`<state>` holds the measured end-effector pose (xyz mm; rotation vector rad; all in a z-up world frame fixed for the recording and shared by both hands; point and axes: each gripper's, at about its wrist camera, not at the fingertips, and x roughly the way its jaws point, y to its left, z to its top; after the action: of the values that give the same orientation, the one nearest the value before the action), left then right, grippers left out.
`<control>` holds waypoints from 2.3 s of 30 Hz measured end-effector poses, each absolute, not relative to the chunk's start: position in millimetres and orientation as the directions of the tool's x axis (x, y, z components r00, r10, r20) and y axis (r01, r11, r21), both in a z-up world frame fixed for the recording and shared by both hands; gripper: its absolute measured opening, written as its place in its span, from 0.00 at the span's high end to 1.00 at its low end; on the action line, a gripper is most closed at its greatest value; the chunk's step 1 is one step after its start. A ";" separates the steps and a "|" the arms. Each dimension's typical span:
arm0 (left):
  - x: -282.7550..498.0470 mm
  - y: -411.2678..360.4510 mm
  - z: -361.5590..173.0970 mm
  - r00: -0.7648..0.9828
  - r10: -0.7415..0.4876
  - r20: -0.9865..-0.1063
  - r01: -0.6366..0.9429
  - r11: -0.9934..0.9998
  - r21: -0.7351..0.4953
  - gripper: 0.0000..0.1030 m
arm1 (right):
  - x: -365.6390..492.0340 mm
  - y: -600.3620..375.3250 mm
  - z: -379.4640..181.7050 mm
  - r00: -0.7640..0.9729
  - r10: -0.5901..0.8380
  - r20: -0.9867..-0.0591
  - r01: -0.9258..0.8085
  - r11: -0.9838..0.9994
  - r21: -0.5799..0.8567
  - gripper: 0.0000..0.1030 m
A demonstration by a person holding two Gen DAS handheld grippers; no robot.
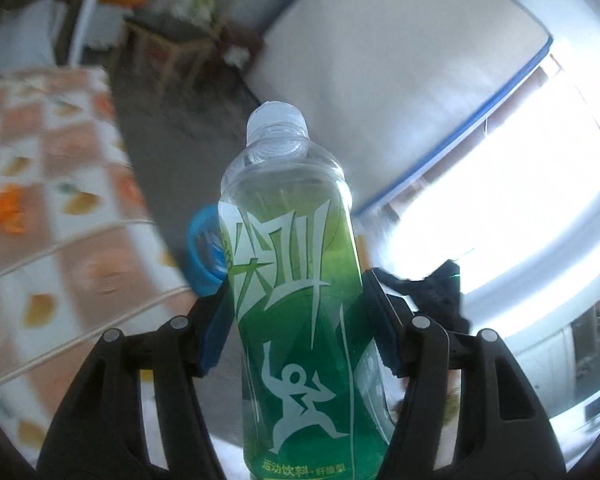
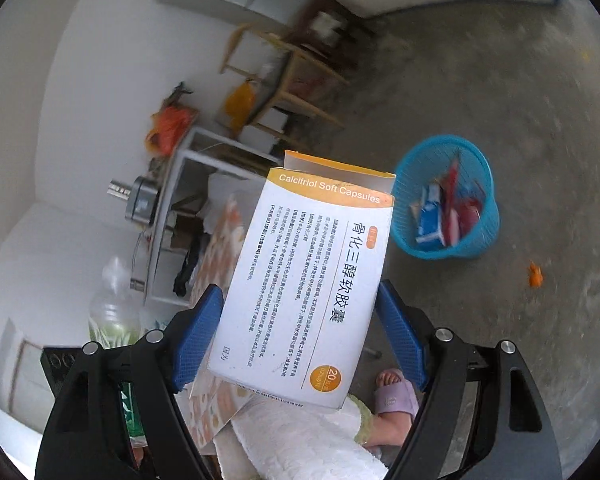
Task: Collect trash
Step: 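Carry the green bottle and capsule card over the blue wastebasket, then open both grippers to drop the bottle and card into the wastebasket, then move both tools back to the table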
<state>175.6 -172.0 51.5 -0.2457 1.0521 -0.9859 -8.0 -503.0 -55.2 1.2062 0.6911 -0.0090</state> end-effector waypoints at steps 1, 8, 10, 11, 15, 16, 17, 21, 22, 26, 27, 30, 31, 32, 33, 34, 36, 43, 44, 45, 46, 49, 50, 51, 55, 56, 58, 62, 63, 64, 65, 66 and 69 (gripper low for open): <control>182.7 -185.2 44.9 0.103 -0.778 -0.620 0.560 0.561 -0.610 0.44 | -1.0 -508.9 -70.2 0.795 0.352 -0.493 0.374 0.355 0.857 0.26; 219.4 -263.0 -7.1 -0.013 -0.714 -0.700 0.539 0.585 -0.606 0.44 | 61.6 -550.0 -172.6 0.788 0.375 -0.489 0.447 0.197 0.872 0.26; 225.0 -277.4 -18.1 -0.022 -0.693 -0.721 0.539 0.599 -0.592 0.44 | 92.0 -563.8 -200.4 0.791 0.382 -0.477 0.447 0.172 0.878 0.25; 227.7 -282.7 -23.1 -0.029 -0.686 -0.727 0.539 0.602 -0.589 0.44 | 101.0 -567.8 -211.2 0.792 0.380 -0.478 0.451 0.164 0.877 0.25; 236.6 -294.5 -41.1 -0.040 -0.659 -0.751 0.533 0.622 -0.574 0.44 | 127.5 -588.4 -282.9 0.750 0.337 -0.569 0.570 0.108 0.815 0.16; 236.5 -297.6 -43.6 -0.043 -0.653 -0.756 0.530 0.626 -0.571 0.44 | 127.3 -591.3 -293.0 0.735 0.336 -0.588 0.595 0.094 0.798 0.16; 237.2 -299.5 -45.2 -0.047 -0.649 -0.760 0.529 0.629 -0.570 0.44 | 126.5 -592.1 -303.6 0.727 0.339 -0.597 0.611 0.075 0.788 0.16; 241.2 -305.5 -50.8 -0.047 -0.635 -0.771 0.535 0.635 -0.557 0.44 | 109.0 -591.2 -307.6 0.749 0.302 -0.589 0.597 0.077 0.799 0.16; 242.9 -307.0 -52.8 -0.046 -0.631 -0.774 0.537 0.637 -0.552 0.44 | 101.2 -590.8 -303.1 0.750 0.291 -0.594 0.597 0.090 0.797 0.16; 242.1 -317.1 -56.6 -0.069 -0.621 -0.781 0.533 0.639 -0.555 0.44 | 58.8 -586.1 -280.9 0.767 0.261 -0.586 0.577 0.119 0.808 0.16; 239.9 -320.8 -57.5 -0.073 -0.618 -0.783 0.535 0.638 -0.554 0.44 | 47.4 -583.1 -274.8 0.772 0.255 -0.582 0.570 0.126 0.812 0.16; 235.6 -340.5 -62.0 -0.092 -0.602 -0.793 0.542 0.638 -0.547 0.44 | 11.4 -571.4 -259.9 0.776 0.242 -0.583 0.566 0.143 0.812 0.16; 237.6 -346.6 -63.8 -0.096 -0.599 -0.795 0.545 0.637 -0.546 0.44 | 4.2 -568.8 -255.5 0.776 0.240 -0.583 0.565 0.145 0.812 0.16; 240.4 -356.6 -65.9 -0.098 -0.598 -0.795 0.548 0.635 -0.545 0.44 | -7.5 -564.5 -251.5 0.777 0.238 -0.583 0.565 0.146 0.812 0.16; 245.3 -370.8 -67.1 -0.095 -0.600 -0.794 0.551 0.633 -0.544 0.43 | -14.7 -562.4 -250.6 0.776 0.237 -0.584 0.566 0.146 0.811 0.16; 251.1 -381.9 -70.0 -0.090 -0.603 -0.793 0.554 0.631 -0.543 0.43 | -23.2 -559.5 -248.9 0.772 0.237 -0.589 0.571 0.148 0.808 0.16; 266.4 -412.9 -78.6 -0.061 -0.596 -0.801 0.562 0.642 -0.521 0.35 | -36.7 -554.9 -245.8 0.756 0.242 -0.608 0.589 0.152 0.793 0.16; 279.4 -398.7 -117.6 -0.078 -0.543 -0.836 0.462 0.724 -0.513 0.17 | -69.2 -544.8 -259.3 0.712 0.257 -0.654 0.646 0.126 0.753 0.16; 276.3 -386.6 -115.9 -0.071 -0.537 -0.841 0.468 0.727 -0.503 0.17 | -70.5 -543.3 -261.7 0.707 0.260 -0.658 0.651 0.122 0.749 0.16; 274.0 -376.3 -112.7 -0.059 -0.537 -0.842 0.471 0.728 -0.497 0.17 | -70.9 -541.2 -265.9 0.698 0.267 -0.664 0.660 0.119 0.742 0.16; 273.9 -367.2 -109.5 -0.052 -0.541 -0.839 0.472 0.727 -0.498 0.17 | -71.2 -538.6 -268.5 0.692 0.273 -0.669 0.665 0.120 0.737 0.16; 271.0 -335.5 -90.1 -0.026 -0.565 -0.825 0.492 0.711 -0.503 0.17 | -65.6 -531.8 -269.2 0.693 0.287 -0.662 0.658 0.124 0.743 0.16; 268.5 -326.2 -83.6 -0.016 -0.573 -0.819 0.496 0.707 -0.505 0.17 | -61.8 -529.5 -267.2 0.697 0.293 -0.655 0.650 0.128 0.749 0.16; 265.9 -316.9 -76.7 -0.008 -0.585 -0.811 0.500 0.700 -0.510 0.17 | -59.1 -528.3 -265.4 0.697 0.295 -0.653 0.646 0.135 0.751 0.16; 256.8 -262.1 -39.9 0.046 -0.641 -0.767 0.512 0.674 -0.532 0.17 | -45.1 -523.8 -248.7 0.703 0.298 -0.646 0.621 0.185 0.762 0.16; 255.2 -256.1 -35.0 0.054 -0.651 -0.757 0.515 0.667 -0.538 0.17 | -42.4 -523.0 -243.5 0.706 0.297 -0.643 0.614 0.197 0.765 0.16; 247.8 -234.9 -16.9 0.087 -0.675 -0.732 0.528 0.655 -0.541 0.17 | -38.8 -521.5 -233.5 0.710 0.293 -0.641 0.603 0.217 0.767 0.16; 225.9 -183.5 18.2 0.179 -0.699 -0.692 0.576 0.645 -0.503 0.17 | -33.7 -516.2 -210.5 0.717 0.279 -0.639 0.581 0.267 0.769 0.16; 221.3 -173.2 23.1 0.197 -0.703 -0.683 0.581 0.645 -0.497 0.17 | -32.5 -514.1 -203.8 0.719 0.276 -0.637 0.573 0.283 0.769 0.16; 214.6 -150.0 31.5 0.237 -0.704 -0.669 0.586 0.653 -0.480 0.17 | -30.4 -510.5 -194.2 0.722 0.274 -0.635 0.560 0.307 0.770 0.16; 210.3 -138.1 36.0 0.264 -0.700 -0.664 0.587 0.663 -0.465 0.17 | -28.3 -506.6 -185.3 0.727 0.273 -0.630 0.545 0.328 0.771 0.16; 205.9 -122.0 40.3 0.296 -0.691 -0.660 0.587 0.676 -0.446 0.17 | -26.7 -503.2 -178.6 0.731 0.274 -0.624 0.532 0.343 0.774 0.16; 192.7 -63.9 48.9 0.400 -0.640 -0.656 0.563 0.737 -0.375 0.17 | -16.2 -485.9 -149.2 0.745 0.290 -0.601 0.469 0.413 0.781 0.16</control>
<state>192.7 -63.9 48.9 -0.0987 0.8742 -0.7618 -16.2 -485.9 -149.2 1.1709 0.7658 -0.1275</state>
